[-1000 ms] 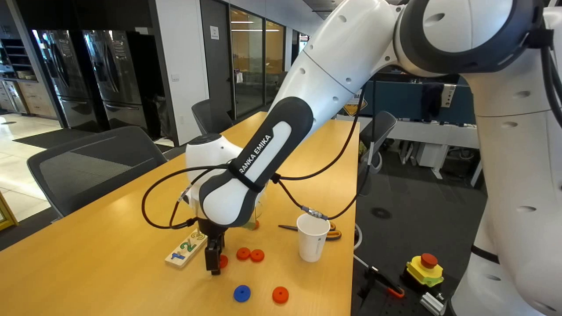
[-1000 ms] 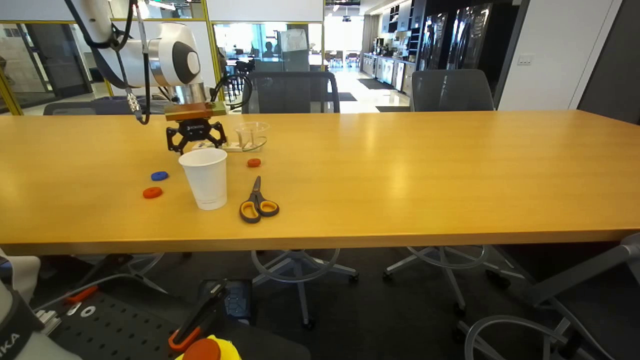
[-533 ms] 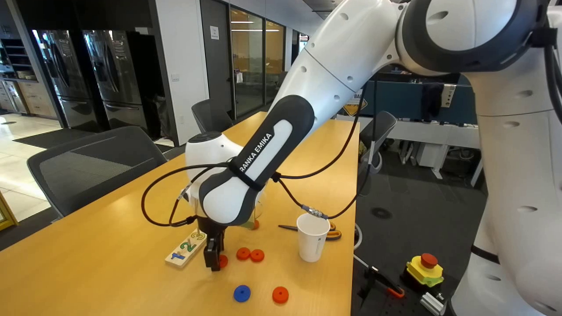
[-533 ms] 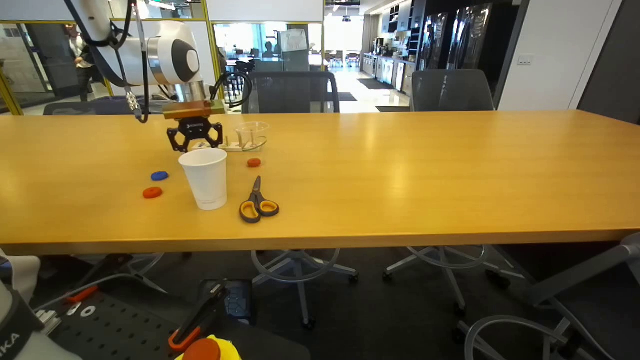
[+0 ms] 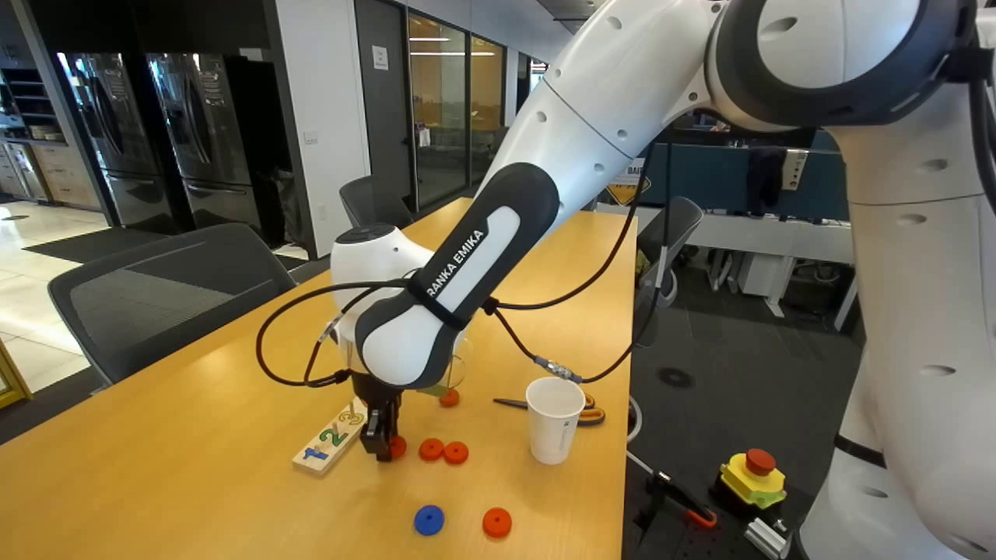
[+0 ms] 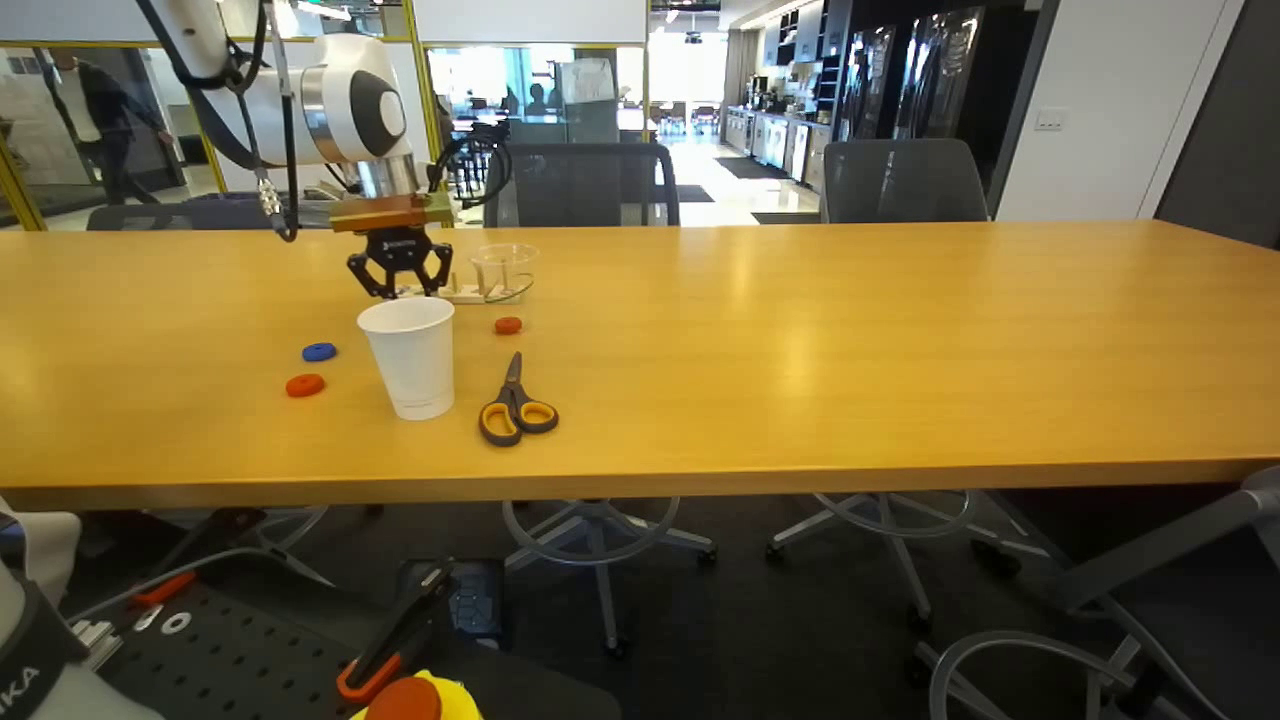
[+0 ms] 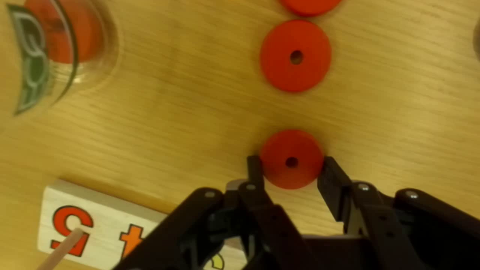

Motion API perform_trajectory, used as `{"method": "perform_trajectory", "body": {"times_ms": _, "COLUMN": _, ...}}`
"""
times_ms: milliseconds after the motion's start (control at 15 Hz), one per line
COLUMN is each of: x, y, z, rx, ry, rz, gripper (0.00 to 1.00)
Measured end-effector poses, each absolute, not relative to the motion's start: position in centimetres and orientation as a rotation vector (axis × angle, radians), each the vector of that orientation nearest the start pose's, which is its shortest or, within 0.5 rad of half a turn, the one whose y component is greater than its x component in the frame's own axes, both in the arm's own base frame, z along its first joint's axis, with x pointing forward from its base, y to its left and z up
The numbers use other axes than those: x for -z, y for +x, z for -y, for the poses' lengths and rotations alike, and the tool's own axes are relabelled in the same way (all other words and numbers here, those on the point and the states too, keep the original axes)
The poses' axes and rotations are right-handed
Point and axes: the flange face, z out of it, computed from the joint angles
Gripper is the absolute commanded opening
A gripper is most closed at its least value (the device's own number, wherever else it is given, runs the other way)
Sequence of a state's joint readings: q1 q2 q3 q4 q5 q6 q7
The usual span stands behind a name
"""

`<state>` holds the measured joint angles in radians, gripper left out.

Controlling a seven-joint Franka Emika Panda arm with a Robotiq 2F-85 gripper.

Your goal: Put the orange circles into the transparent cup then the blue circles into the white cup.

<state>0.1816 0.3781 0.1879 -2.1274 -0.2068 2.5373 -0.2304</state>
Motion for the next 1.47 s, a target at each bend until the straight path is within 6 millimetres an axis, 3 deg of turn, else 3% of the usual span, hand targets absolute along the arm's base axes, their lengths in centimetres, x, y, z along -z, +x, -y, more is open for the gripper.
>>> {"method": "perform_trajectory", "body": {"times_ms": 200, "x": -25.7, "y": 55.5, "z": -19.9, "rx": 0.147, "ry": -3.014, "rz": 1.109, "gripper": 0.21}}
{"method": "perform_trajectory", "body": {"times_ms": 533, "x": -31.2, "y": 57.2, "z": -17.8, "rx": 0.299, "ry": -3.064, "rz": 1.011, "gripper": 0.21}}
{"method": "perform_trajectory", "body": {"times_ms": 800, "x": -34.5, "y": 57.8, "z": -14.7, "rx": 0.291, "ry": -3.103, "rz": 0.930, "gripper": 0.21}}
{"method": "perform_trajectory", "body": {"times_ms": 1133, "x": -35.7, "y": 58.2, "z": -10.6, "rx": 0.209, "ry": -3.132, "rz": 0.850, "gripper": 0.21}}
{"method": "perform_trajectory", "body": {"times_ms": 1467, "x": -35.8, "y": 58.4, "z": -8.7, "rx": 0.154, "ry": -3.153, "rz": 0.799, "gripper": 0.21}}
